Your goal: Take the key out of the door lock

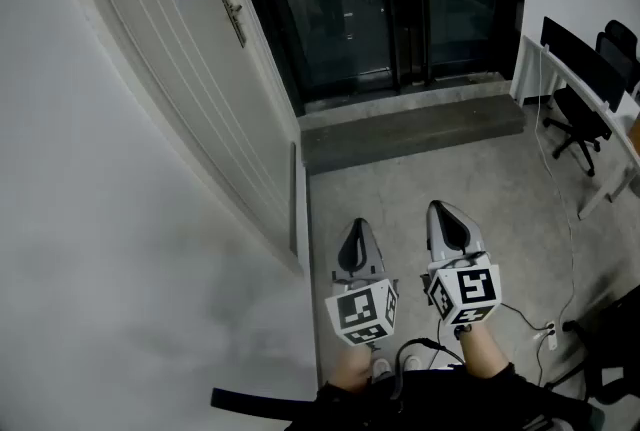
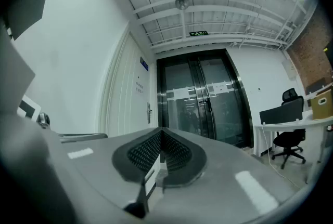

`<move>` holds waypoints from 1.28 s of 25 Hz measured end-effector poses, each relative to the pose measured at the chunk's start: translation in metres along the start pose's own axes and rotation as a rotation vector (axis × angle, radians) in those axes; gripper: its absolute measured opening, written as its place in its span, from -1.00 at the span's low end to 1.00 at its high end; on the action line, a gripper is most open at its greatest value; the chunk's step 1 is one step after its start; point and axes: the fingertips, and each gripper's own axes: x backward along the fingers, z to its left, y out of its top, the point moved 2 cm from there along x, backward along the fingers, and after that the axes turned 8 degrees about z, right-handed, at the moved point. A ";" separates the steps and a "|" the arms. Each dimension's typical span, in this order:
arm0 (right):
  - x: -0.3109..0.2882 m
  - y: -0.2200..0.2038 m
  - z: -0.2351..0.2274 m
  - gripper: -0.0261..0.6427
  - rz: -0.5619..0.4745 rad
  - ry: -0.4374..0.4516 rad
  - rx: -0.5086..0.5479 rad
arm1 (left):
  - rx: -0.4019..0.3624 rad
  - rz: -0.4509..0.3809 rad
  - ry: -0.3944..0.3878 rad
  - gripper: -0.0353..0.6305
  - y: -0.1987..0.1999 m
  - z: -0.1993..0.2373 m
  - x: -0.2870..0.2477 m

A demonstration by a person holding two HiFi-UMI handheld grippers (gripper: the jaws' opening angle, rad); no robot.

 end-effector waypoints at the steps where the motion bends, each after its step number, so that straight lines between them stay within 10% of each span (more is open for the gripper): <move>1: -0.001 0.000 0.000 -0.92 -0.002 0.001 -0.001 | -0.001 0.000 -0.001 -0.89 0.000 0.000 -0.001; 32: -0.028 -0.028 0.030 -0.92 0.014 -0.040 -0.028 | 0.007 0.065 -0.055 -0.89 -0.025 0.038 -0.005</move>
